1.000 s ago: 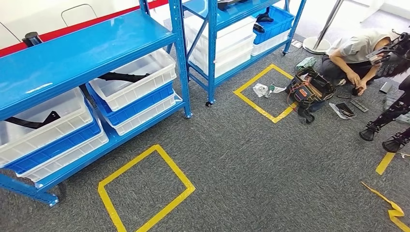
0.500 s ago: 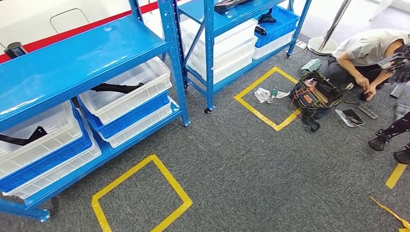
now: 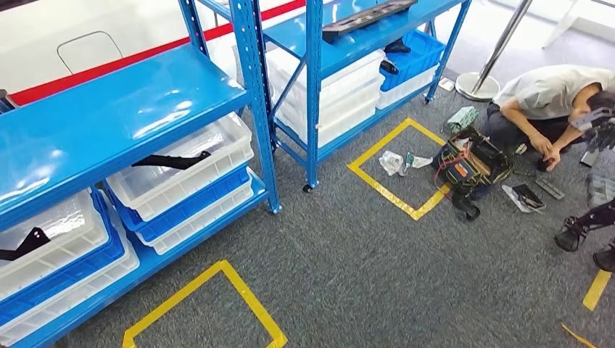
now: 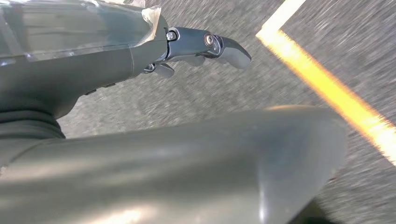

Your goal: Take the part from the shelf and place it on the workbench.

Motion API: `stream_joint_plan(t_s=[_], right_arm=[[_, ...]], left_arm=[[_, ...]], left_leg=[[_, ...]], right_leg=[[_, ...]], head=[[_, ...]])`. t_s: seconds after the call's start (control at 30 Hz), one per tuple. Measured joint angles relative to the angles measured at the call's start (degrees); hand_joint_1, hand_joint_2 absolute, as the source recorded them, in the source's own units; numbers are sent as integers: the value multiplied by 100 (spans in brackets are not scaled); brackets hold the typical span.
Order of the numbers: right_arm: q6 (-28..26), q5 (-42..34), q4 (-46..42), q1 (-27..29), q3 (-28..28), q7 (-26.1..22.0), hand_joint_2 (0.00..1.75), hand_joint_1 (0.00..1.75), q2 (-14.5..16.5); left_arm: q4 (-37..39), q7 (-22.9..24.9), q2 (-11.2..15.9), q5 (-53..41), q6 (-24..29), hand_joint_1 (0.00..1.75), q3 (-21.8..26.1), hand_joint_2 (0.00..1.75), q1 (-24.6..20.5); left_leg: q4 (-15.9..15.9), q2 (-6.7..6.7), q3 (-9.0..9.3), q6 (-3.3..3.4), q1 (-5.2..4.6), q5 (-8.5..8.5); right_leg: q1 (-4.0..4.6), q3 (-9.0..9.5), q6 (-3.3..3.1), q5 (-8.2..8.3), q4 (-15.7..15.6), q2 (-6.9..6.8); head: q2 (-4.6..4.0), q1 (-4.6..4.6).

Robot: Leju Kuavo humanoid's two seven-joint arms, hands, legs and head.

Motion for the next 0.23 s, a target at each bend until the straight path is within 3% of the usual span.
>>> stream_joint_plan(t_s=[0.07,0.13,0.17,0.23], right_arm=[[-28,19,0,-19,2,1,175,0,4],[-50,28,1,0,2,3,175,0,-13],[-56,32,1,17,1,6,175,0,-24],[-59,35,2,38,0,8,175,0,-36]], left_arm=[[0,-4,-1,14,55,0,1,0,-19],[2,-3,-17,17,83,0,1,0,-16],[3,-3,-24,18,85,0,1,0,-12],[3,-3,-33,19,86,0,1,0,-8]], left_leg=[[-45,-51,118,47,5,-97],[-60,-159,219,54,5,-190],[-60,-229,266,50,5,-231],[-60,-336,340,36,7,-282]], right_leg=[[12,-474,-83,-270,631,-7],[24,-824,-76,-491,826,-6],[30,-899,-22,-423,691,-5],[33,-880,78,-98,214,6]], head=[[0,4],[0,5],[0,8],[0,7]])
